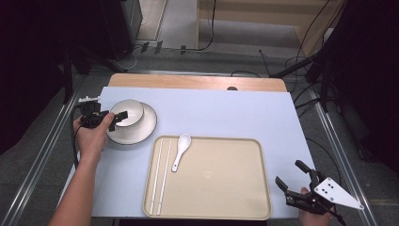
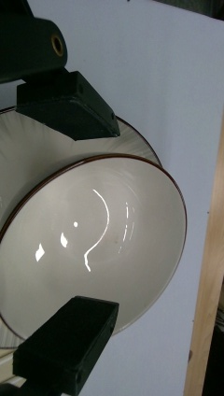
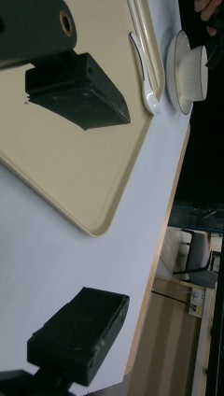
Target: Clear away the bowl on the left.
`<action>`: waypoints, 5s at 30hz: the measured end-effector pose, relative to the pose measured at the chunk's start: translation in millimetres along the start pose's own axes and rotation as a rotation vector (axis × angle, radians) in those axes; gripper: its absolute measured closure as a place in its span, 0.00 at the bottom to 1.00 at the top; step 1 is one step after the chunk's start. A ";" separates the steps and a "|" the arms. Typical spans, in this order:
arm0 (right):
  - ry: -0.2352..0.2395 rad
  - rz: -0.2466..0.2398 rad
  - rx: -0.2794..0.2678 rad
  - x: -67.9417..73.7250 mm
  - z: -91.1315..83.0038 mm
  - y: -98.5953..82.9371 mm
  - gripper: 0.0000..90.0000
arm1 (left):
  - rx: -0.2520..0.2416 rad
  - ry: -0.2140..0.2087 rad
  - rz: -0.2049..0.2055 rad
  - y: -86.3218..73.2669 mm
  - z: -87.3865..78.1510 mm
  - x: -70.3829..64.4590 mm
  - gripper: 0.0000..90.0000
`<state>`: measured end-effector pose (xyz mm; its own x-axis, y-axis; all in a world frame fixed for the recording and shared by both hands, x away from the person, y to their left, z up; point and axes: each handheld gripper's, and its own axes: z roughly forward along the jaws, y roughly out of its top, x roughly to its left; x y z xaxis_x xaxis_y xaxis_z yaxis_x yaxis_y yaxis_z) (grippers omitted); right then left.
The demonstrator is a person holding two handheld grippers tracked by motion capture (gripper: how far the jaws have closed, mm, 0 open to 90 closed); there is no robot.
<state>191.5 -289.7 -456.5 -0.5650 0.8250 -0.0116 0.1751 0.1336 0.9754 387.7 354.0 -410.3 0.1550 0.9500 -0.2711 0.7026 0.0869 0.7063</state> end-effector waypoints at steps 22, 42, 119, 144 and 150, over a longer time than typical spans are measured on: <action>0.004 -0.001 0.004 0.2 1.2 -1.0 0.15 | 0.080 0.036 -0.105 -2.2 16.3 14.4 0.67; 0.001 0.004 0.001 -0.4 0.5 -0.9 0.15 | 0.144 0.055 -0.169 -1.6 19.6 12.9 0.89; 0.010 -0.001 0.002 2.3 0.7 -0.2 0.14 | 0.074 -0.176 0.063 -40.4 -47.5 -76.4 0.92; 0.013 0.003 -0.001 2.4 0.4 0.2 0.15 | 0.135 -0.306 0.212 -83.6 -58.5 -149.1 0.92; 0.015 0.002 -0.002 2.9 0.2 0.4 0.14 | 0.154 -0.342 0.221 -95.0 -57.4 -161.7 0.92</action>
<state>190.1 -287.2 -456.2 -0.5767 0.8169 -0.0062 0.1744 0.1305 0.9760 256.1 209.3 -396.1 0.5164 0.7843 -0.3438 0.7180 -0.1778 0.6729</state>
